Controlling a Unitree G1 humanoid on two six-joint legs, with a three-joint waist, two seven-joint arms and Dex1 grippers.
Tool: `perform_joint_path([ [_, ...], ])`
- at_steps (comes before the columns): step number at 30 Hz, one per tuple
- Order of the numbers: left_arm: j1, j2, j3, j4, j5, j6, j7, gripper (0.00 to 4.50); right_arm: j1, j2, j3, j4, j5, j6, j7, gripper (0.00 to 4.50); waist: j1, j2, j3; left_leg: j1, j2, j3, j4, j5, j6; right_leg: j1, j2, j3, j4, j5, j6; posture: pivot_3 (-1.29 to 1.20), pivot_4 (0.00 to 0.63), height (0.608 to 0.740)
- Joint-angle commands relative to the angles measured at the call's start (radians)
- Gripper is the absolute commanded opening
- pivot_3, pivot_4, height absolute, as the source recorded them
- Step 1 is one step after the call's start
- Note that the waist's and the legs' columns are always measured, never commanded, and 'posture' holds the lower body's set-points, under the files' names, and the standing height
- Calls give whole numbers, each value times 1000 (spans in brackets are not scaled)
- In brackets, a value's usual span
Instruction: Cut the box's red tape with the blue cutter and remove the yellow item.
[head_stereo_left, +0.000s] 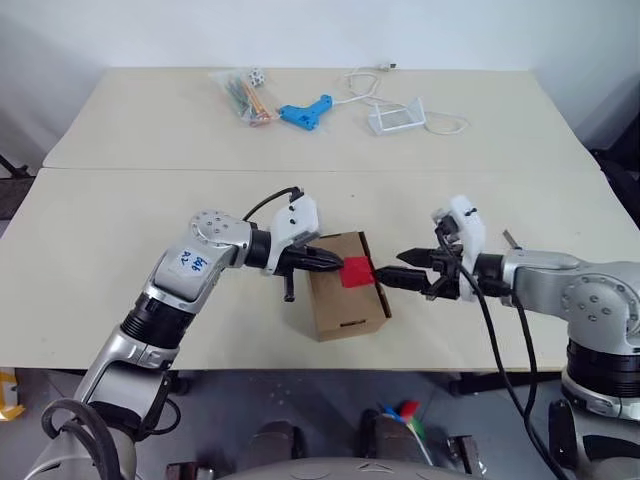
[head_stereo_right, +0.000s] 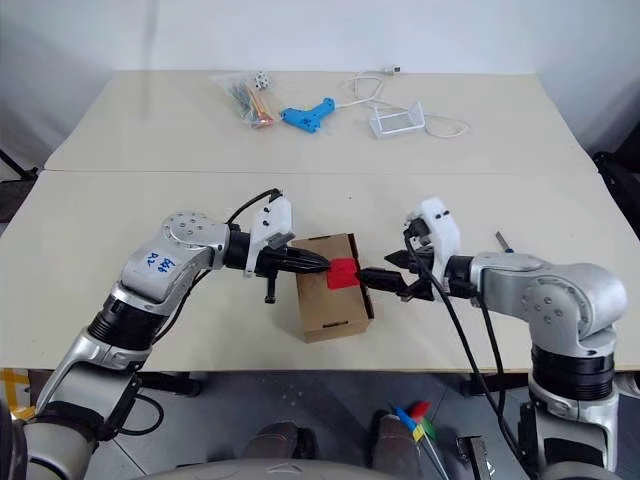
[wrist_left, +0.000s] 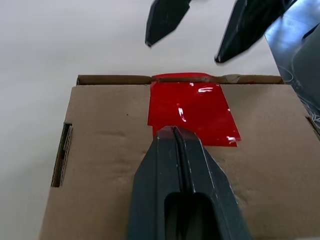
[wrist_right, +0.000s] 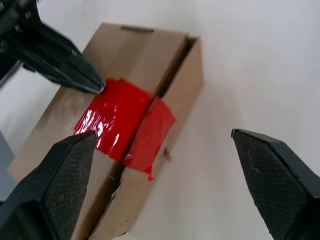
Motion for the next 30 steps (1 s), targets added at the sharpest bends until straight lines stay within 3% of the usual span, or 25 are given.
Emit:
perform_joint_path([
  [1,13,16,10,-26,14,-6,-8,0,1,7,7,13,-25,-39,-7,4487,-1,0,0,0,0,0,0,0,0,0,0,0,0,0,0,0,150,740],
  [19,49,-2,9,-52,31,11,27,0,-50,-15,114,93,-138,-89,5,4487,-2,0,0,2,2,0,1,0,0,2,0,1,0,0,0,0,150,740],
  [23,45,5,3,-47,46,5,22,0,-119,-55,231,18,-148,-35,30,4487,-3,0,0,2,3,-1,2,0,0,1,0,2,1,0,0,0,150,740],
  [30,57,3,2,-54,52,3,19,0,-187,-64,380,58,-267,-26,-5,4487,-17,-1,-1,4,3,-2,1,0,0,1,0,3,2,0,0,0,150,740],
])
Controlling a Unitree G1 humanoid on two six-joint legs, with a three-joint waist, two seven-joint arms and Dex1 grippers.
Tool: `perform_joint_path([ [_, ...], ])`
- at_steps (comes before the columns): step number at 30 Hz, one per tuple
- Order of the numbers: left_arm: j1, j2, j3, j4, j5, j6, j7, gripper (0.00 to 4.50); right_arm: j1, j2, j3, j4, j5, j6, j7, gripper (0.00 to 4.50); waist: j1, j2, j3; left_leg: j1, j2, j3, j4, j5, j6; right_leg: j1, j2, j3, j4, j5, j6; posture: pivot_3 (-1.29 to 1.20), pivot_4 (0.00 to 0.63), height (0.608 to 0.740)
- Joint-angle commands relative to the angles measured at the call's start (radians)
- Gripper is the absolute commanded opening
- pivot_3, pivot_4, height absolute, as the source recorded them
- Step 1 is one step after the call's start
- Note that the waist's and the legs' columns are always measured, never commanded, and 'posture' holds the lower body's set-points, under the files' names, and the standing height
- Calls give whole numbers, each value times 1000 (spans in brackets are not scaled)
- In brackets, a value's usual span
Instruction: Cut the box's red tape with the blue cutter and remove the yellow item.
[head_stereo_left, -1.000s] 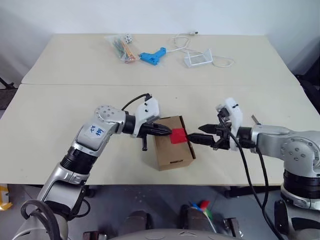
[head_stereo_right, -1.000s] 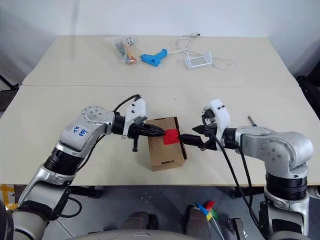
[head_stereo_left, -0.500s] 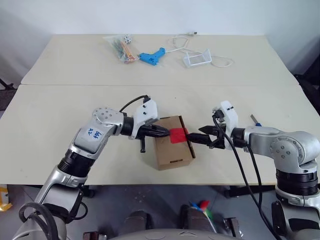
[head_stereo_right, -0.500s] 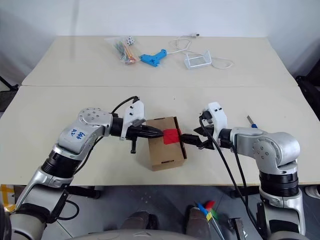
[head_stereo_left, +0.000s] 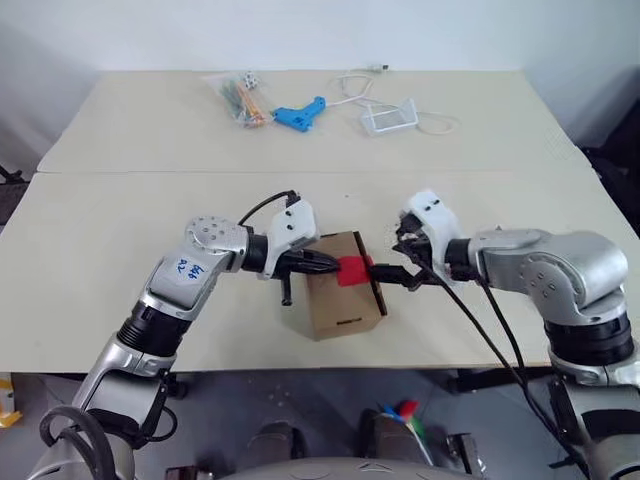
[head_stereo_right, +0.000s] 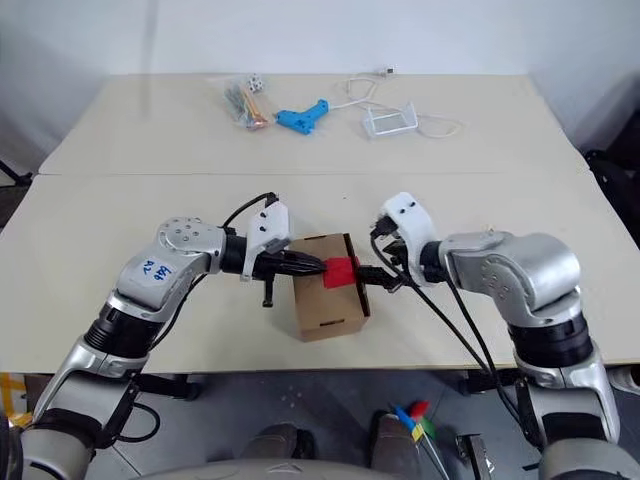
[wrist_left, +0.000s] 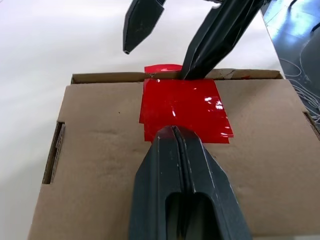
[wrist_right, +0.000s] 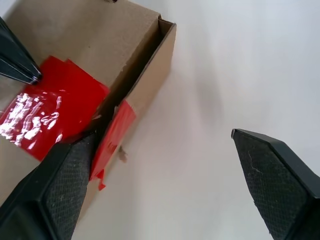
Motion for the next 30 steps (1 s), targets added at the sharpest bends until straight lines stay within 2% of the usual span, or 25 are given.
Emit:
perform_joint_path([
  [1,20,5,-18,-15,19,0,-4,0,13,-12,67,12,-44,-12,5,4487,-6,0,0,0,0,0,0,0,0,0,0,0,0,0,0,0,150,740],
  [7,27,11,-23,-37,24,8,0,0,19,-50,94,39,-80,-29,48,4487,-6,0,0,0,0,0,0,0,0,1,-1,0,0,0,0,0,150,740],
  [13,50,49,-64,-5,103,-47,9,0,16,-61,93,78,-99,-55,79,4487,-4,-1,-1,1,0,-1,0,0,0,2,-1,-1,0,0,0,0,150,740],
  [20,77,51,-70,2,100,-36,14,0,27,-74,92,115,-123,-81,94,4487,-4,-3,-4,2,-1,-2,0,0,0,3,-2,-1,0,0,0,0,150,740],
  [25,81,41,-74,7,100,-35,24,0,23,-35,74,164,-156,-122,66,4487,-6,-5,-8,2,-1,-2,0,0,1,3,-3,-1,0,0,0,0,150,740],
  [30,81,38,-75,6,101,-35,25,0,8,89,-28,223,-141,-108,4,4487,-9,-6,-9,3,-1,-2,1,0,1,4,-4,0,0,0,0,0,150,740],
])
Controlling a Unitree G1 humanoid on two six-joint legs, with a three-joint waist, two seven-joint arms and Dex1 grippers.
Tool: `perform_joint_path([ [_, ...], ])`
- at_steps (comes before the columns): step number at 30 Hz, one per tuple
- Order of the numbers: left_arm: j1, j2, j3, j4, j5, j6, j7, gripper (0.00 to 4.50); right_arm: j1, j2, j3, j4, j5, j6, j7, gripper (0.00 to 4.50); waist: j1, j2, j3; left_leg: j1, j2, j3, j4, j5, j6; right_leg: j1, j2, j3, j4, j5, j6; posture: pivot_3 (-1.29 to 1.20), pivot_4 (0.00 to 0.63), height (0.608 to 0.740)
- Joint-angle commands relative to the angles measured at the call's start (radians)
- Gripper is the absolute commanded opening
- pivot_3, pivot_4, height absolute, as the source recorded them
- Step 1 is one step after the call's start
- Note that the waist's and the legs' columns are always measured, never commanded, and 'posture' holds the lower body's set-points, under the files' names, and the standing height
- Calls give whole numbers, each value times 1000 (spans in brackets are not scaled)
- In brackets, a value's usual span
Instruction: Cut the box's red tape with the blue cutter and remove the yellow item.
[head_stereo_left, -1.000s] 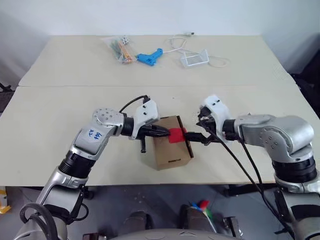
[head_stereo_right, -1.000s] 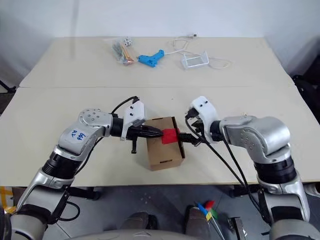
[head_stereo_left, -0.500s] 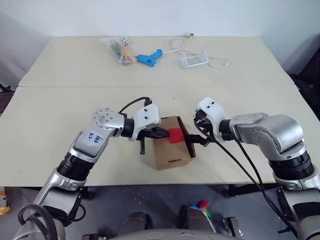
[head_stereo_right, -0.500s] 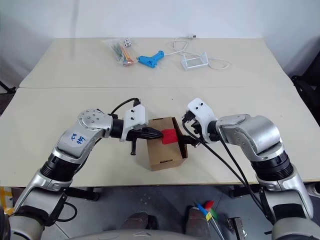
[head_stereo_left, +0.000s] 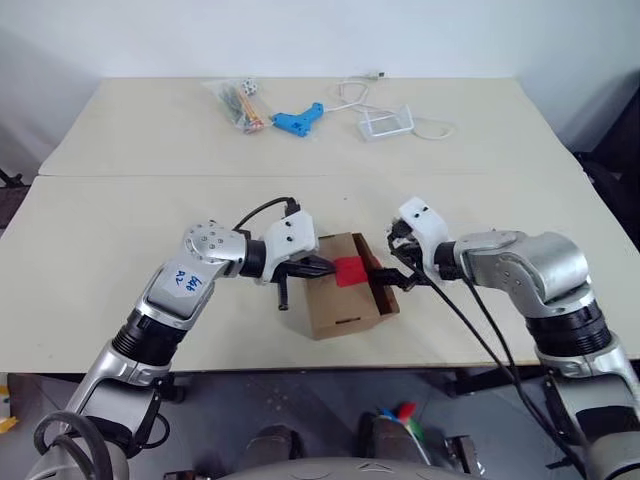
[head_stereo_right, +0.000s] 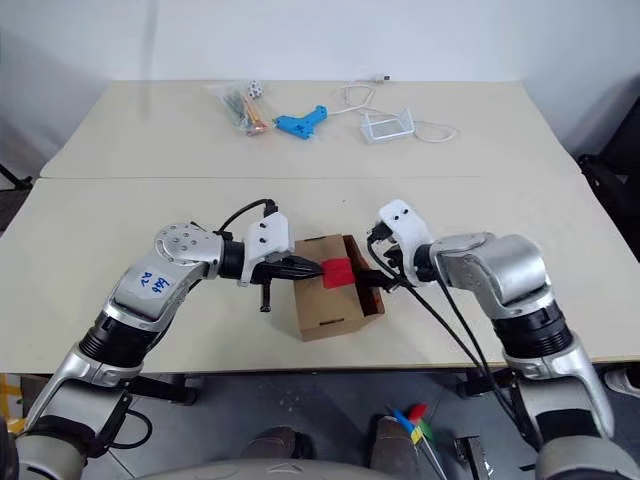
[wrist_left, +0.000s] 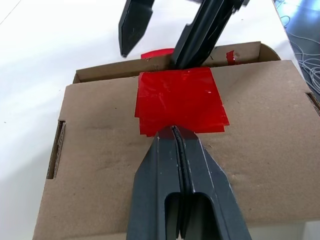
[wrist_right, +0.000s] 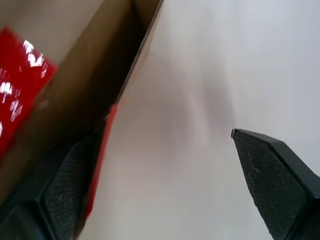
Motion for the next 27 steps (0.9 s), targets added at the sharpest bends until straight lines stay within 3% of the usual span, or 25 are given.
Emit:
perform_joint_path([
  [1,36,8,-48,44,49,26,-1,0,-7,32,-64,31,-31,14,-53,4487,0,0,0,0,0,0,0,0,0,0,0,0,0,0,0,0,150,740],
  [8,39,9,-51,38,50,26,-4,0,1,59,-48,53,-77,-15,-81,4487,-1,0,0,0,0,-1,0,0,0,0,0,0,0,0,0,0,150,740],
  [14,59,12,-48,24,43,41,1,0,47,-125,101,35,-219,-180,-32,4487,6,0,0,-1,-2,-1,0,0,0,0,-1,0,-1,0,0,0,150,740],
  [19,73,12,-51,21,48,41,-1,0,61,-129,114,27,-246,-208,-11,4487,-3,2,-3,0,-1,-1,-1,0,0,0,0,0,-2,0,0,0,150,740],
  [24,74,9,-46,19,46,44,5,0,81,-48,45,25,-218,-189,-8,4487,-4,1,-6,1,0,0,-1,0,0,1,0,0,-1,0,0,0,150,740],
  [27,74,9,-43,17,48,43,9,0,87,-56,-22,26,-206,-173,16,4487,-4,1,-6,1,0,0,-1,0,0,1,0,0,-1,0,0,0,150,740],
])
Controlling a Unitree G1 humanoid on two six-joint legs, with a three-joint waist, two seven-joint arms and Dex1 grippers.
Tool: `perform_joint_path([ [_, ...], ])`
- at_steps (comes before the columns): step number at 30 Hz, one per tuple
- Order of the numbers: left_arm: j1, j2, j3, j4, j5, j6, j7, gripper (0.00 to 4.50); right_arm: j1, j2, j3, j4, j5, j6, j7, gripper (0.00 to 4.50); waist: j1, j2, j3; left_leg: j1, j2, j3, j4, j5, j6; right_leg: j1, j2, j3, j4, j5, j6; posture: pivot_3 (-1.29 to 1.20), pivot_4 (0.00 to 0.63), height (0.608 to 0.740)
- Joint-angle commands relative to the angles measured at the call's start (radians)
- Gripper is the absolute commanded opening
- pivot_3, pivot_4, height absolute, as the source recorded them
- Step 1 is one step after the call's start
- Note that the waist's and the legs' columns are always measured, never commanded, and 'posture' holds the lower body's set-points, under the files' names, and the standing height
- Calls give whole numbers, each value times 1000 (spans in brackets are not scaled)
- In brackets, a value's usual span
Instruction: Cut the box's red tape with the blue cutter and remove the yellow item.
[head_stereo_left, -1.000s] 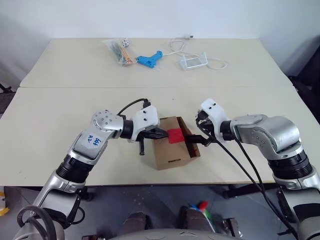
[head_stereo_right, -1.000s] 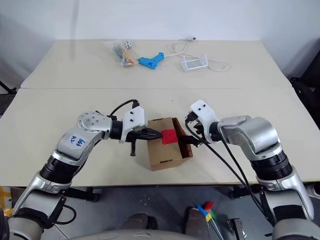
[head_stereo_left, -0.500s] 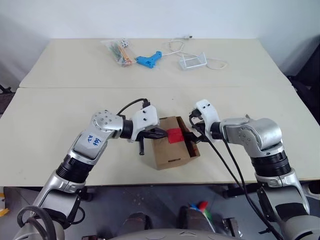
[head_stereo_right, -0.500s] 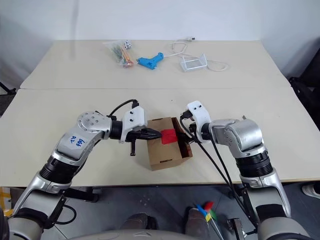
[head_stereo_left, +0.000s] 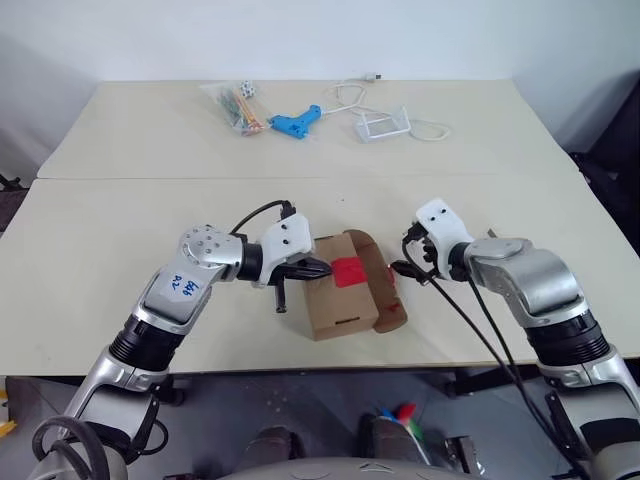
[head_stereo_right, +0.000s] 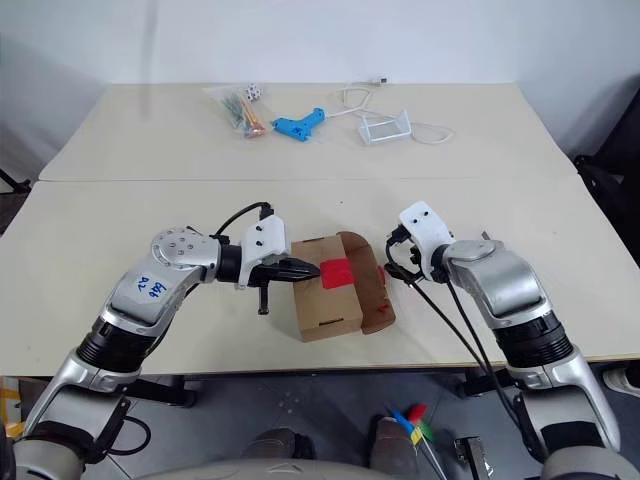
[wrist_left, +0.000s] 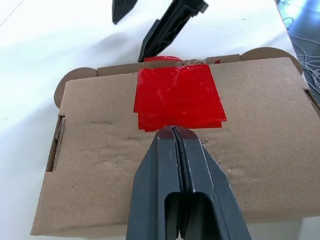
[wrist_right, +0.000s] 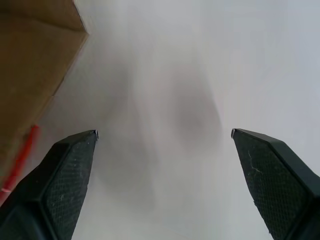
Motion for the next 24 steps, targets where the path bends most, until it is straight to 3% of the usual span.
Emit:
perform_joint_path([
  [1,40,7,-58,35,48,39,0,0,9,-11,-63,-11,26,21,33,4487,1,0,0,0,0,0,0,0,0,0,0,0,0,0,0,0,150,740],
  [3,37,8,-57,37,50,36,-1,0,9,-46,-93,-5,40,15,71,4487,2,0,0,-1,0,0,0,0,0,0,0,0,0,0,0,0,150,740],
  [7,17,4,-29,10,-10,78,-35,0,-33,-169,-208,59,231,164,306,4487,4,1,1,-2,-1,-1,0,0,1,-1,0,-1,-2,0,0,0,150,740],
  [14,-22,-4,-39,39,4,60,-61,0,-100,-133,-232,343,329,154,513,4487,0,1,1,-2,1,0,-1,-1,1,-1,0,-1,-2,0,0,0,150,740],
  [24,-20,6,-47,23,21,57,-58,0,-153,-35,-34,531,224,34,654,4487,-1,2,1,-2,0,1,-1,-1,1,-2,0,-2,-1,0,0,0,150,740],
])
